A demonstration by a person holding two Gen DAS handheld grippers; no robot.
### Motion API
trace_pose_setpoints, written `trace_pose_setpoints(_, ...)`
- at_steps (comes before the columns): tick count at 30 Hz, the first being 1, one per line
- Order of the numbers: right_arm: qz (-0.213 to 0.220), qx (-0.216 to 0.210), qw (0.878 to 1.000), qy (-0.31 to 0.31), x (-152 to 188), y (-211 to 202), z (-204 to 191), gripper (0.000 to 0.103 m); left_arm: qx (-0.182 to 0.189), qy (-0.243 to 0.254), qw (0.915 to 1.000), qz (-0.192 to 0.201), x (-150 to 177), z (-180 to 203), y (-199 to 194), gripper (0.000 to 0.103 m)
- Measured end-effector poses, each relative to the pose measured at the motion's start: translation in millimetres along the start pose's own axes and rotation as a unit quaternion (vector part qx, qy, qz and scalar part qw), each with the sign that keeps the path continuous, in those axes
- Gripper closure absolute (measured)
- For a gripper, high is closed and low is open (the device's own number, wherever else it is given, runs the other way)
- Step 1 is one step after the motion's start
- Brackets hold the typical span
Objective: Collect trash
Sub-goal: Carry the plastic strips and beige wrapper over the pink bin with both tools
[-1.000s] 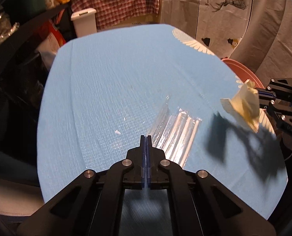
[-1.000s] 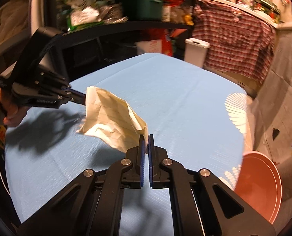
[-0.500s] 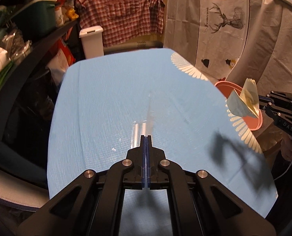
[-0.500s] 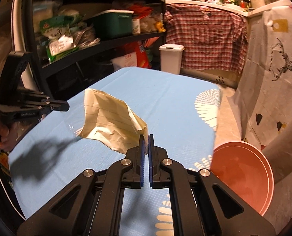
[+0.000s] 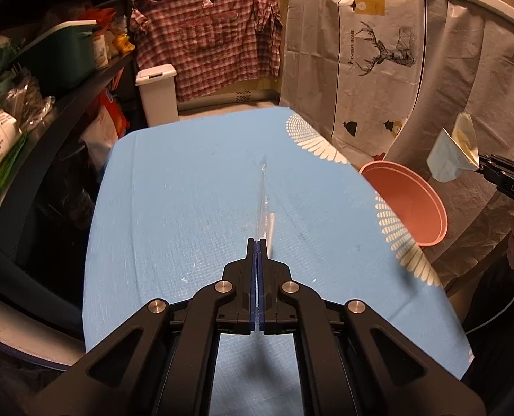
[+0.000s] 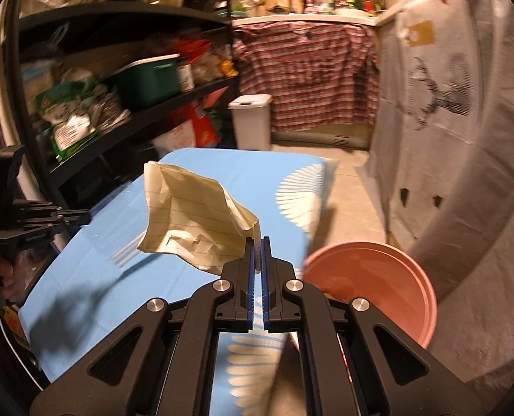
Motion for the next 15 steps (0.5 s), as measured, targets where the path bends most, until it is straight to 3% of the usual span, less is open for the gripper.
trace_pose_setpoints(7, 0.014, 0.040, 0.996, 0.074, 7, -16, 51, 0.099, 0.000, 0.004, 1.0000, 0.009, -18, 19, -12, 0.103)
trace_pose_setpoints(15, 0.019, 0.060, 0.992, 0.107, 16, -18, 79, 0.099, 0.023, 0.025, 0.9993, 0.018, -41, 68, -12, 0.103)
Point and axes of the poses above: each gripper's, at about its wrist camera, not at the fingertips, and y roughly the way its jaws point, z to its right, x to its underside, the point moved 3 cm from there along y, roughly the way its jaws point, and after that the axes turned 4 degrees about -x, right-handed, at the moved point
